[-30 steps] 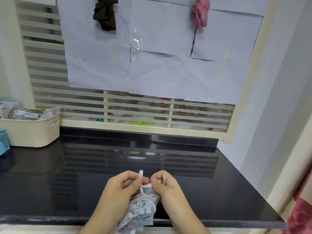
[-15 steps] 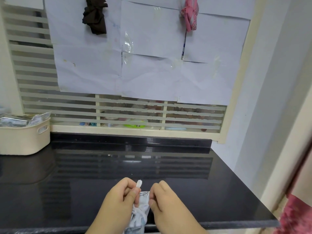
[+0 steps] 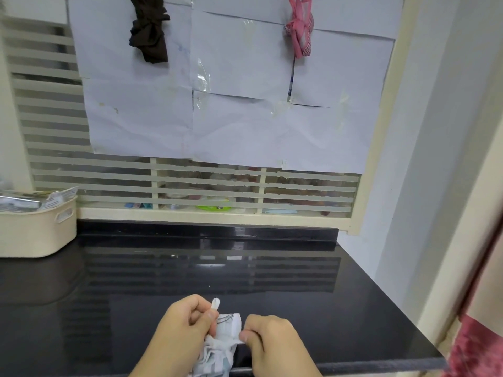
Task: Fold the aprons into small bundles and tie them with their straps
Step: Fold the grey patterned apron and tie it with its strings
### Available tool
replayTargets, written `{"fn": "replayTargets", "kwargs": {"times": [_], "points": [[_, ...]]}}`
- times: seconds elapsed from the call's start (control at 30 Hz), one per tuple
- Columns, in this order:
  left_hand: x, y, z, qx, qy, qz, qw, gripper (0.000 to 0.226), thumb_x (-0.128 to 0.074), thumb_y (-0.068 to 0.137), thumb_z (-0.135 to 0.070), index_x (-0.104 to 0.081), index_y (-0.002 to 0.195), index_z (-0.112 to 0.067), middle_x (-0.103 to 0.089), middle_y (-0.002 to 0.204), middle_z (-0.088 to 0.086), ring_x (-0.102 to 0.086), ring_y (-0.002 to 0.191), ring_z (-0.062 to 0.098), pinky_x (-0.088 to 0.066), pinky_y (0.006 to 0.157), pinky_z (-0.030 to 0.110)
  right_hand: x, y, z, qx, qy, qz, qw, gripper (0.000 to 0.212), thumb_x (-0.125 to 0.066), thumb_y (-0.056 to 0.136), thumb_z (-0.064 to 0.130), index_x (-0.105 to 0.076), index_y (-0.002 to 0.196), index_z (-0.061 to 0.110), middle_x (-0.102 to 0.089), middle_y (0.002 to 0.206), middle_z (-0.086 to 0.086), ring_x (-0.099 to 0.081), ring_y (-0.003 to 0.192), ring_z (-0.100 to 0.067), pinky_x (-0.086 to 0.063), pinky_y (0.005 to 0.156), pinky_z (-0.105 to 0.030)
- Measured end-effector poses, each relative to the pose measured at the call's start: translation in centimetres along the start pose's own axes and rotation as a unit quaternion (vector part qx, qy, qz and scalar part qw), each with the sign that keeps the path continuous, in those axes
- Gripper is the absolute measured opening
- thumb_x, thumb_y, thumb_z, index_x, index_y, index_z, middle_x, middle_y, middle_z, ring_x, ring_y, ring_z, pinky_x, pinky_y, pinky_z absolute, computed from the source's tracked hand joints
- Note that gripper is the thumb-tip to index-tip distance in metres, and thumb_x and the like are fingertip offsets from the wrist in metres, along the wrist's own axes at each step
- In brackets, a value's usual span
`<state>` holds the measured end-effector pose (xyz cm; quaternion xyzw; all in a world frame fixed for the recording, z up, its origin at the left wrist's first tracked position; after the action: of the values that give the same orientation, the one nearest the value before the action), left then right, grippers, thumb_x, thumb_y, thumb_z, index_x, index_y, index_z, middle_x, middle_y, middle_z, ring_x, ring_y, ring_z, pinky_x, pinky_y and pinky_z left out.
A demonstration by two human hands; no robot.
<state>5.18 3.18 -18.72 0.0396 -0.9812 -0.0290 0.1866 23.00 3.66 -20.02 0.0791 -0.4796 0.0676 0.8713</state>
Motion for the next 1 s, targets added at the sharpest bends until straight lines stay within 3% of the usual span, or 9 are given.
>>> {"fn": "replayTargets", "kwargs": {"times": [0.17, 0.3, 0.5, 0.6, 0.67, 0.73, 0.77, 0.87, 1.0], "points": [[-1.3, 0.0, -1.4, -0.036, 0.118, 0.036, 0.992, 0.026, -0.064, 0.099, -0.032, -0.068, 0.076, -0.019, -0.073, 0.069, -0.004, -0.054, 0.054, 0.001, -0.046, 0.061, 0.017, 2.3, -0.2, 1.3, 0.040, 0.071, -0.014, 0.997, 0.025, -0.057, 0.101, 0.032, -0.055, 0.076, 0.028, -0.047, 0.093, 0.008, -0.050, 0.093, -0.006, -0.038, 0.084, -0.013], [-3.0, -0.3, -2.6, -0.062, 0.176, 0.088, 0.979, 0.023, -0.058, 0.094, -0.033, -0.070, 0.078, -0.021, -0.061, 0.064, 0.000, -0.047, 0.056, 0.006, -0.041, 0.059, 0.020, 3.5, 0.0, 4.3, 0.119, 0.018, -0.039, 0.992, 0.034, -0.060, 0.099, 0.033, -0.047, 0.068, 0.037, -0.050, 0.093, 0.014, -0.040, 0.107, -0.003, -0.038, 0.099, -0.022], [-3.4, -0.9, -2.1, -0.048, 0.134, 0.156, 0.978, 0.022, -0.058, 0.094, -0.018, -0.070, 0.076, -0.022, -0.060, 0.067, -0.004, -0.051, 0.066, 0.002, -0.044, 0.071, 0.022, 3.9, 1.4, 3.9, 0.065, 0.057, -0.112, 0.990, 0.027, -0.064, 0.097, 0.037, -0.056, 0.073, 0.028, -0.052, 0.094, 0.008, -0.052, 0.094, -0.006, -0.046, 0.078, -0.020], [-3.0, -0.9, -1.7, -0.047, 0.123, 0.132, 0.982, 0.019, -0.065, 0.094, -0.031, -0.069, 0.078, -0.023, -0.061, 0.070, 0.000, -0.051, 0.065, 0.002, -0.042, 0.069, 0.020, 3.3, 1.6, 3.5, 0.034, 0.086, -0.133, 0.987, 0.027, -0.067, 0.094, 0.040, -0.060, 0.075, 0.021, -0.055, 0.091, 0.008, -0.059, 0.084, -0.010, -0.051, 0.075, -0.025], [-2.5, -0.6, -1.2, -0.041, 0.122, 0.093, 0.987, 0.024, -0.064, 0.095, -0.025, -0.065, 0.071, -0.026, -0.060, 0.065, -0.001, -0.049, 0.060, 0.004, -0.042, 0.065, 0.021, 2.8, 1.5, 3.2, 0.014, 0.149, -0.132, 0.980, 0.024, -0.068, 0.094, 0.036, -0.059, 0.079, 0.020, -0.059, 0.085, 0.006, -0.060, 0.075, -0.006, -0.052, 0.071, -0.023], [-2.1, -0.3, -0.8, -0.030, 0.106, 0.061, 0.992, 0.027, -0.065, 0.096, -0.021, -0.063, 0.070, -0.025, -0.066, 0.068, 0.003, -0.052, 0.059, 0.007, -0.044, 0.064, 0.023, 2.2, 1.2, 3.2, 0.009, 0.230, -0.104, 0.968, 0.012, -0.067, 0.095, 0.025, -0.056, 0.092, 0.027, -0.063, 0.083, 0.000, -0.060, 0.067, -0.004, -0.054, 0.069, -0.021], [-1.9, -0.3, -0.7, -0.026, 0.093, 0.051, 0.994, 0.029, -0.065, 0.096, -0.020, -0.063, 0.068, -0.026, -0.067, 0.069, 0.004, -0.053, 0.059, 0.007, -0.045, 0.064, 0.023, 2.0, 1.1, 3.3, 0.017, 0.242, -0.089, 0.966, 0.019, -0.066, 0.094, 0.019, -0.053, 0.100, 0.032, -0.065, 0.088, -0.002, -0.060, 0.068, -0.007, -0.056, 0.072, -0.023], [-1.7, -0.4, -0.9, -0.016, 0.051, 0.038, 0.998, 0.031, -0.069, 0.096, -0.026, -0.067, 0.065, -0.028, -0.068, 0.069, 0.005, -0.055, 0.060, 0.007, -0.045, 0.065, 0.020, 2.0, 0.7, 4.1, 0.072, 0.180, -0.068, 0.979, 0.029, -0.060, 0.090, 0.009, -0.053, 0.103, 0.035, -0.063, 0.100, 0.001, -0.059, 0.079, -0.009, -0.050, 0.074, -0.016], [-1.6, -0.7, -1.3, -0.007, 0.012, 0.045, 0.999, 0.023, -0.076, 0.094, -0.025, -0.074, 0.071, -0.024, -0.071, 0.076, 0.011, -0.060, 0.065, 0.006, -0.049, 0.073, 0.023, 2.9, -0.4, 5.7, 0.138, 0.076, -0.074, 0.985, 0.027, -0.054, 0.086, 0.009, -0.054, 0.101, 0.033, -0.053, 0.105, 0.011, -0.054, 0.093, -0.009, -0.050, 0.080, -0.020]]}}
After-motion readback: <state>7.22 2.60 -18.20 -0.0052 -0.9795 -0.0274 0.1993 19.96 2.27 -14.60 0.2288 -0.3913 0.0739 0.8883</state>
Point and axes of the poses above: each hand's wrist, its own y-axis towards the middle knuckle, its own x-axis out of the back of the hand, z = x × y, the point moved 10 cm from there along y, towards the middle knuckle
